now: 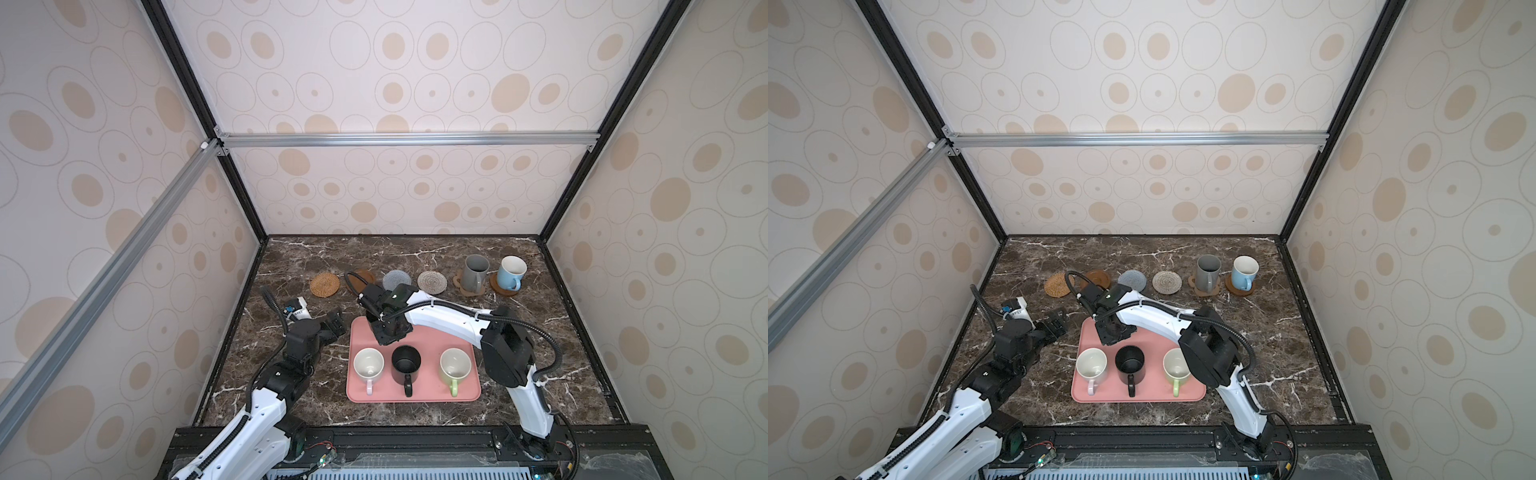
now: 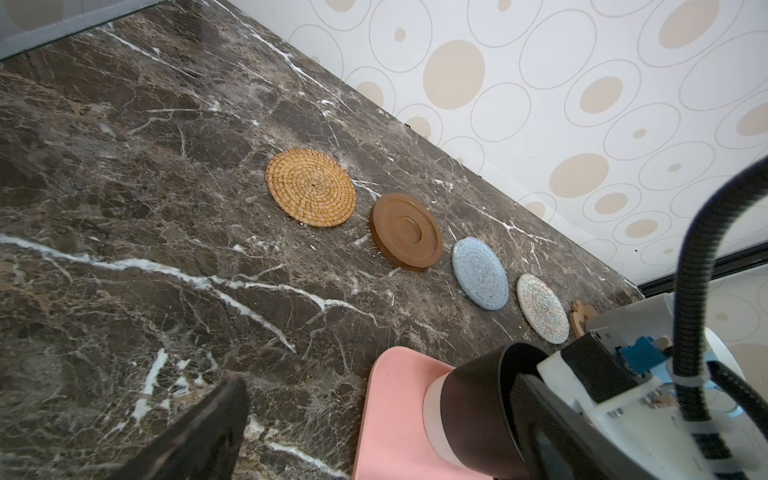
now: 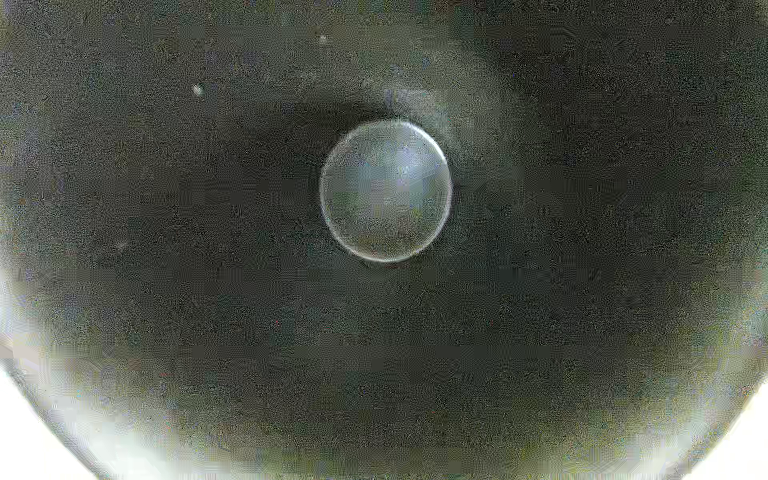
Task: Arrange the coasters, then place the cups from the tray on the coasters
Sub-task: 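Lower the right gripper onto the black mug rim and close it, then lift the black mug and carry it toward the multicolour knit coaster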
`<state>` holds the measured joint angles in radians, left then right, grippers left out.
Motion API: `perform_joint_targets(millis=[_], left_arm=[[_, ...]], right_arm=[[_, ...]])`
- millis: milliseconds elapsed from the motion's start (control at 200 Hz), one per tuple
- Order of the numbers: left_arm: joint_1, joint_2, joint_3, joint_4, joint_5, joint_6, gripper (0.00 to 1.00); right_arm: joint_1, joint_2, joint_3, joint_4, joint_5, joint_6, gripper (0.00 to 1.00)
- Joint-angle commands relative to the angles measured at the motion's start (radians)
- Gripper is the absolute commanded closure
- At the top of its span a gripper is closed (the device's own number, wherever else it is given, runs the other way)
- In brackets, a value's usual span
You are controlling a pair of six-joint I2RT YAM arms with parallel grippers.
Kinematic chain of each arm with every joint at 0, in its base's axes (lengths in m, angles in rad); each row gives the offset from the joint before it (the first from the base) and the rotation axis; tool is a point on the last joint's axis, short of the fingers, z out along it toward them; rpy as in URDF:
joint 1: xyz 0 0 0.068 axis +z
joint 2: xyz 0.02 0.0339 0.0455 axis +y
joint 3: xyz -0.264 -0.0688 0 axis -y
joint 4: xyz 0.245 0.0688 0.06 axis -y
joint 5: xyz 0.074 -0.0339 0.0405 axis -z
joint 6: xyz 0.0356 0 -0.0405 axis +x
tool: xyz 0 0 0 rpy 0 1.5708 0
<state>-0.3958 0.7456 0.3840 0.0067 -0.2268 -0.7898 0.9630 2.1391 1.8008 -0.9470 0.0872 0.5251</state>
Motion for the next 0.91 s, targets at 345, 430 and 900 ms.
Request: perform_joint_targets(millis=[345, 430, 900], left_arm=[[-0.008, 0.021, 0.021, 0.019, -0.001, -0.005, 0.00], [-0.008, 0.027, 0.020, 0.025, 0.000, -0.007, 0.00], [-0.008, 0.024, 0.009, 0.029, 0.004, 0.001, 0.00]], right_arm=[[0.000, -0.013, 0.006, 0.011, 0.037, -0.012, 0.85], [0.001, -0.021, 0.005, 0.011, 0.041, -0.020, 0.86], [0.001, -0.069, 0.026, -0.010, 0.090, -0.020, 0.87]])
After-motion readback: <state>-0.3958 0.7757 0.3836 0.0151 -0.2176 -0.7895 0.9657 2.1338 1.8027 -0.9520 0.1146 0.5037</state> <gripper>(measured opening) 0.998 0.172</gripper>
